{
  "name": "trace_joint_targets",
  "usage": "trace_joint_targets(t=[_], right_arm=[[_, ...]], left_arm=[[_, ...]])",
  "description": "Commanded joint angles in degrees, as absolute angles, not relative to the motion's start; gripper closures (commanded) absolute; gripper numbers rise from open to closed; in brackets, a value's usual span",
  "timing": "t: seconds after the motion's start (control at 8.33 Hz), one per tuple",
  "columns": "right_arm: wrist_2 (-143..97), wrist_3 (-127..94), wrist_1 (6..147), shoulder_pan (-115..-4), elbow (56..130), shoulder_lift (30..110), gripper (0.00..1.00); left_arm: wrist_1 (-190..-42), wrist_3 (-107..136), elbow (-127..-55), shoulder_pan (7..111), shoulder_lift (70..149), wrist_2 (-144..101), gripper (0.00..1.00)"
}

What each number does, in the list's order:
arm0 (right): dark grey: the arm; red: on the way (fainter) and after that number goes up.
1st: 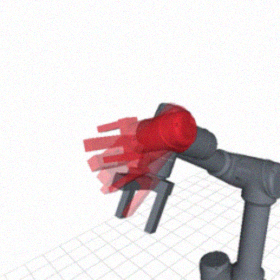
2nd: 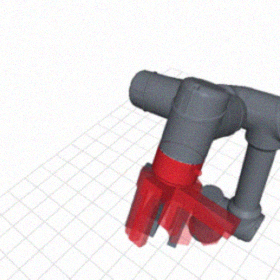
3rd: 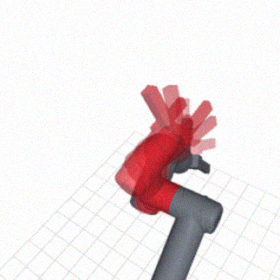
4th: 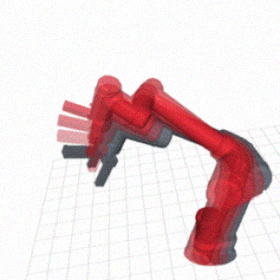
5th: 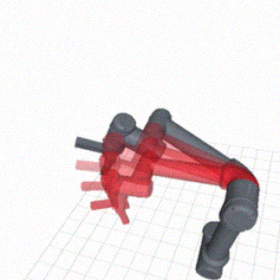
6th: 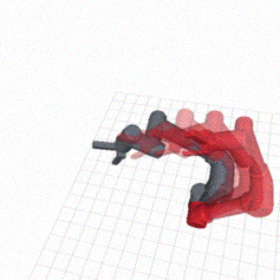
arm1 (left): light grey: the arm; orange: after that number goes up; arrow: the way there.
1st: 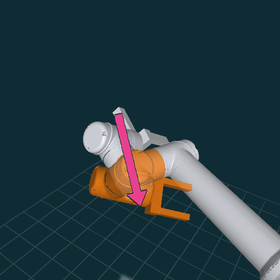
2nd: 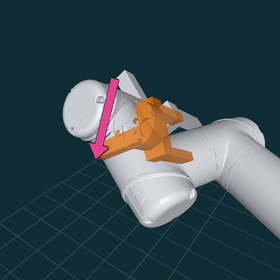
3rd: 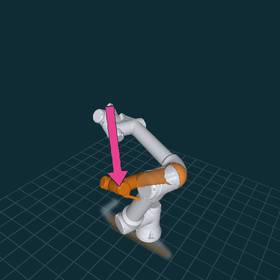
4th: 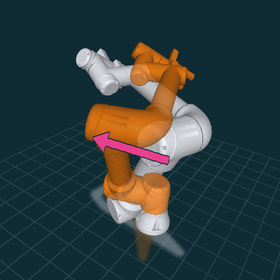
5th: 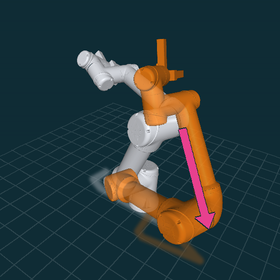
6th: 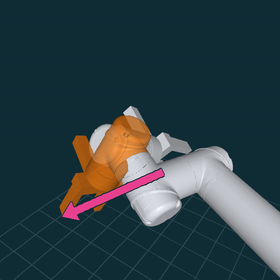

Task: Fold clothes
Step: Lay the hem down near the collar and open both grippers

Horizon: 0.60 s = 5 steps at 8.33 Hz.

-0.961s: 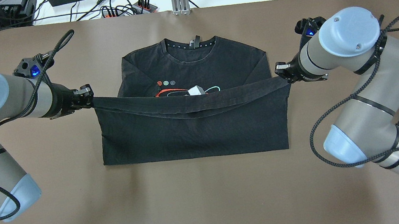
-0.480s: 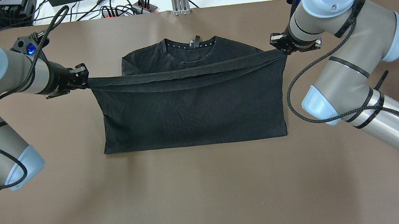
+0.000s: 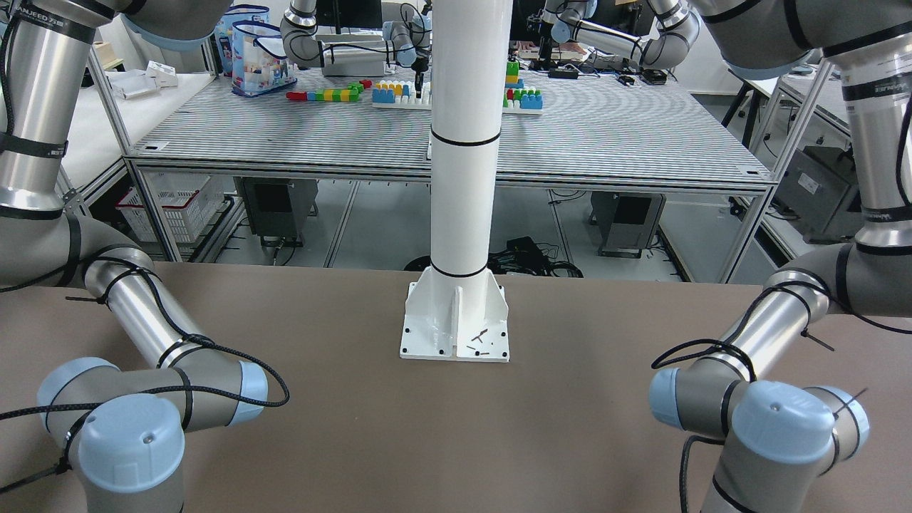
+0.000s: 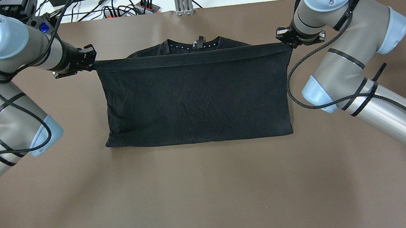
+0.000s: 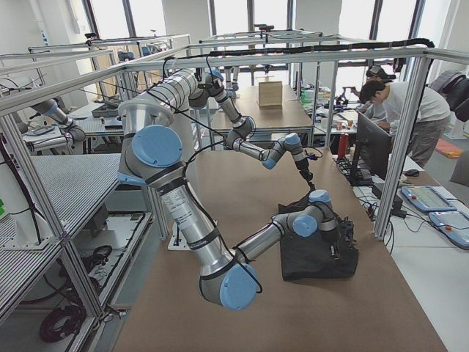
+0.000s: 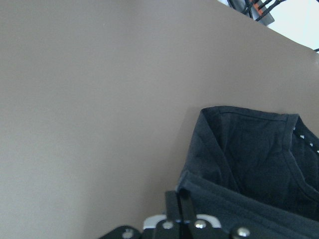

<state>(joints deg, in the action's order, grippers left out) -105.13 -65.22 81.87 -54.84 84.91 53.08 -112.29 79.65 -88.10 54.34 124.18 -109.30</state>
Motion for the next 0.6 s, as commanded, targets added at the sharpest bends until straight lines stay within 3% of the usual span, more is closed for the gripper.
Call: trace_joint_targets(t=[0.0,0.48], right_arm=[[-104.9,-65.7,75.8,-54.3,79.0,51.8,1.0],[-104.5,-67.1,74.1,-53.3,75.4,50.4,1.0]], left_arm=[[-117.5,79.4,-77.1,54.8,129.4,-109.2,1.0],[-126.1,79.4,-64.0,54.8,134.8,-108.6,1.0]])
